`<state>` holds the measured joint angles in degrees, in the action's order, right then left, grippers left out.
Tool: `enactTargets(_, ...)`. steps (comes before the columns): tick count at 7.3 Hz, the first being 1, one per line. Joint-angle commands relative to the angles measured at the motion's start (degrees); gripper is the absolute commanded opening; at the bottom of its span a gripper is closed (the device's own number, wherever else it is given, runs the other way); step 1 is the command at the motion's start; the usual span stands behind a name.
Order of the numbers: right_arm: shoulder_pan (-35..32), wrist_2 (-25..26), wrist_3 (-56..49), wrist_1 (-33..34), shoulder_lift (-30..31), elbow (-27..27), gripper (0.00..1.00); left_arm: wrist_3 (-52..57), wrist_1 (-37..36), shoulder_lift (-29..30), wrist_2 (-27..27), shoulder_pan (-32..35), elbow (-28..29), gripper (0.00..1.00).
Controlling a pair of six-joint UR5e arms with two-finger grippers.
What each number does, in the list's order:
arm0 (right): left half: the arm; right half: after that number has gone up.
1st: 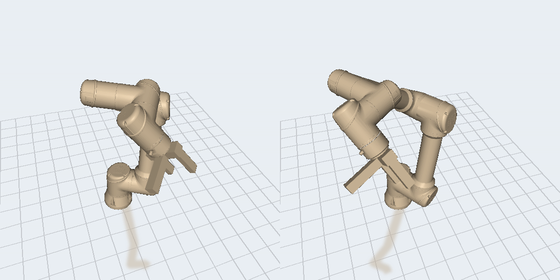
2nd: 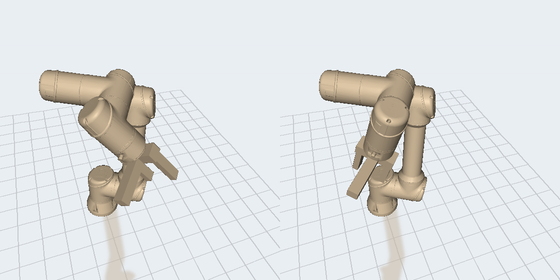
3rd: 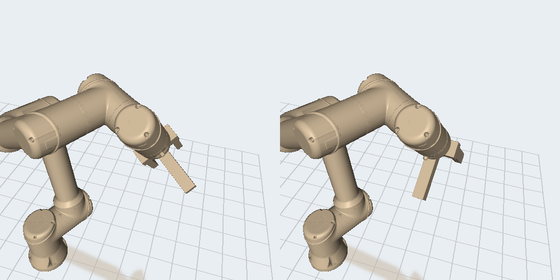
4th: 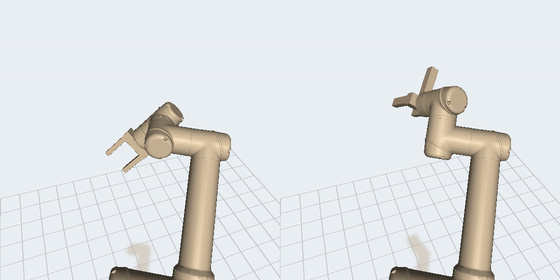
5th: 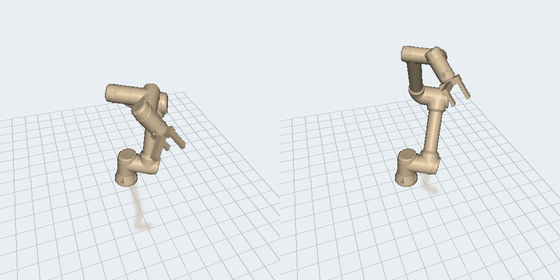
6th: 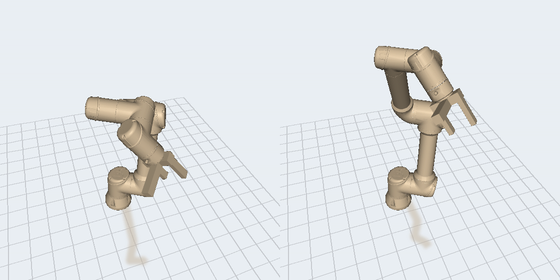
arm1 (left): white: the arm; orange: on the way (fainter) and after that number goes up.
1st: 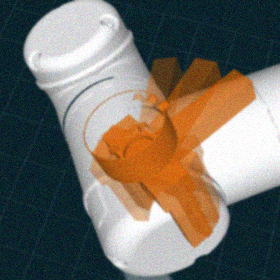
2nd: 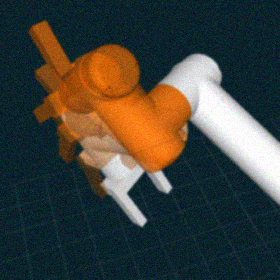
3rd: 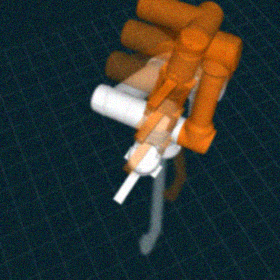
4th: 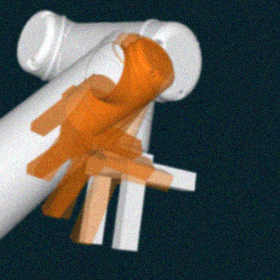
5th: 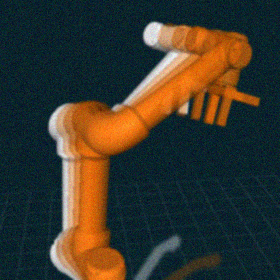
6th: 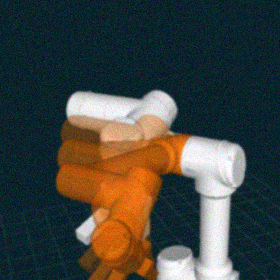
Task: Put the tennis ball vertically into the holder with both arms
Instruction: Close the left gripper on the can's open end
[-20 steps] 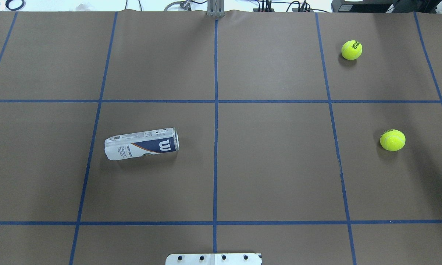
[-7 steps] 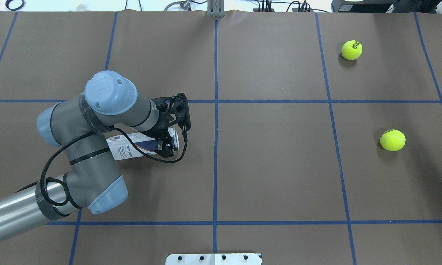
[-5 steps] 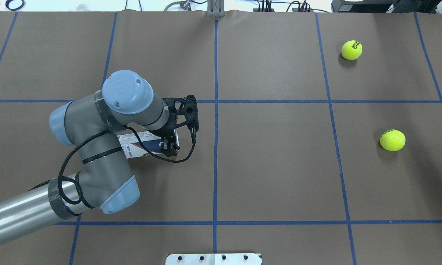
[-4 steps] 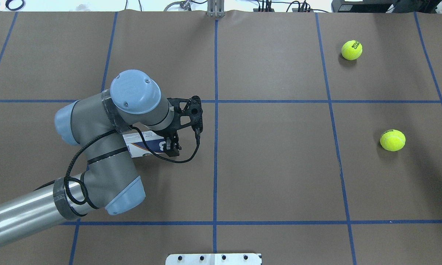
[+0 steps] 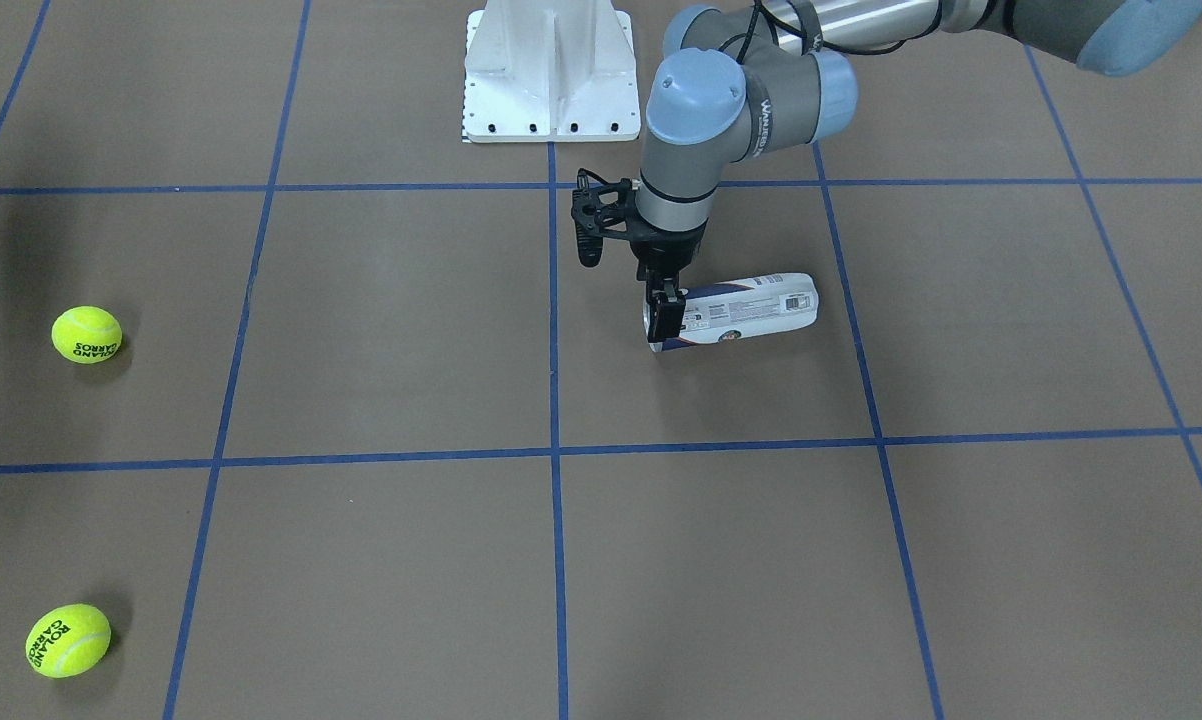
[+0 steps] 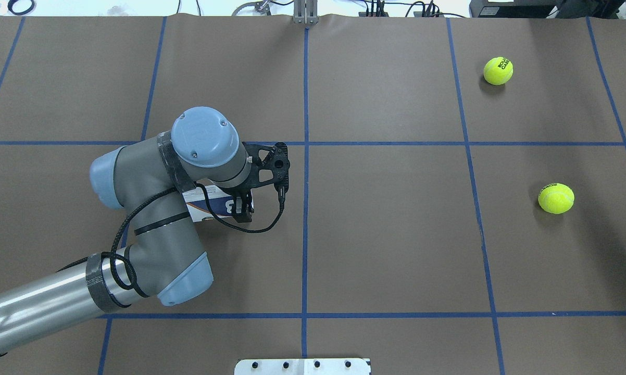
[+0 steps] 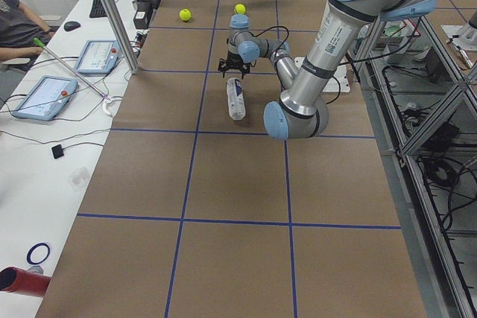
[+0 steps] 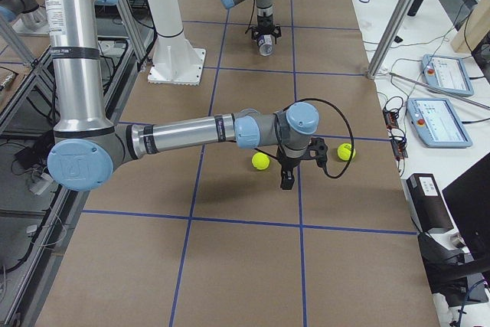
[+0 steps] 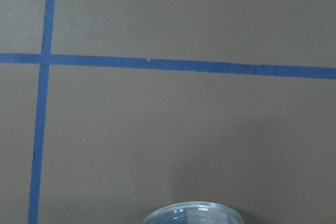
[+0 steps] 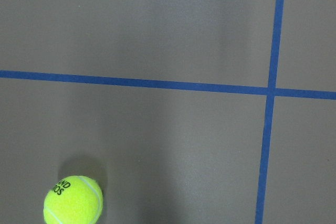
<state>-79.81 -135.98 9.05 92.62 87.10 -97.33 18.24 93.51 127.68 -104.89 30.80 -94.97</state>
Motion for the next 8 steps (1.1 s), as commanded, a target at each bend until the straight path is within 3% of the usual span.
enactTargets(1,0.01,-0.07,-0.09,-0.07,0.00,-0.06,1.00,-0.13,-0.08,-0.06,-0.05,-0.13,0.92,0.99)
enactTargets(8,0.36,-0.07,-0.09,-0.07,0.00,-0.06,1.00,-1.89,0.54,-0.15,-0.31,-0.74,3.47,0.99)
